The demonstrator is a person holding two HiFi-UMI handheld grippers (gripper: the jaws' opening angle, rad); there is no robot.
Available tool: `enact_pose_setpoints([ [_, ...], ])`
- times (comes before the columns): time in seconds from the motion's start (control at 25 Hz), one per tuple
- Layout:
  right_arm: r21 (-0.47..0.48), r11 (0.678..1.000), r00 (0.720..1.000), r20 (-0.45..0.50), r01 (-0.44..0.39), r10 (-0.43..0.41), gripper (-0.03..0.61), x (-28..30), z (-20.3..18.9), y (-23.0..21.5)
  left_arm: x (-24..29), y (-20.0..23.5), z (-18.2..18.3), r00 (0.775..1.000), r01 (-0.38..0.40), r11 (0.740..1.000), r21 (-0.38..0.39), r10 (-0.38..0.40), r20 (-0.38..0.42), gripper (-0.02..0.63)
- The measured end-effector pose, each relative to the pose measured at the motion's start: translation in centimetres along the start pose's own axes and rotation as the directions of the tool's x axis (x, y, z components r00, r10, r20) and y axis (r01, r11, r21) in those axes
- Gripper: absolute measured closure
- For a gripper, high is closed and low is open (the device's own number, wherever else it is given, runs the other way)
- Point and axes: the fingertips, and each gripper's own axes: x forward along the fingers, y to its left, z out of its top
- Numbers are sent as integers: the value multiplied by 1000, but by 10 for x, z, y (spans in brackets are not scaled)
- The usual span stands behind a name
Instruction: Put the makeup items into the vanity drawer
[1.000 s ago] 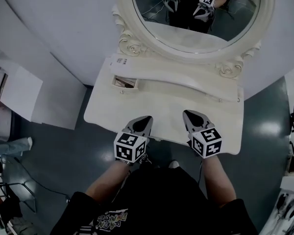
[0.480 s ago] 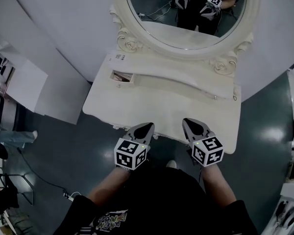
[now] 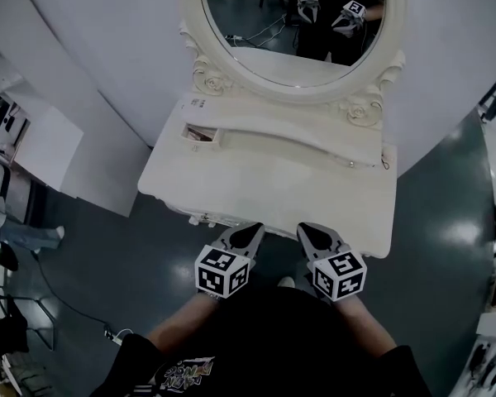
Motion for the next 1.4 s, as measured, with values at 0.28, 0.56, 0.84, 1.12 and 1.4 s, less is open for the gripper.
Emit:
enact_pose_setpoints([
  [0.28, -15, 999, 999, -8, -50, 49, 549, -6, -8, 12, -4, -13, -10, 1000, -20, 1000, 8, 21, -14, 615],
  [0.56, -11, 998, 998, -20, -58, 58, 549, -11, -12, 8, 0, -22, -16, 999, -15, 1000, -11, 15, -29, 615],
  [0.84, 5, 998, 997, -54, -60, 60, 549, -15, -27, 0, 12, -31, -27, 999, 6, 1000, -24, -7, -48, 615],
  [1.12, 9, 998, 996, -58, -67, 68, 549, -16, -31, -3, 16, -35, -28, 998, 2, 1000, -4, -2, -55, 614],
  [1.4, 19, 996, 994, -73, -83, 84, 549, -10, -37, -3, 20, -33, -33, 998, -5, 1000, -2, 4, -70, 615],
])
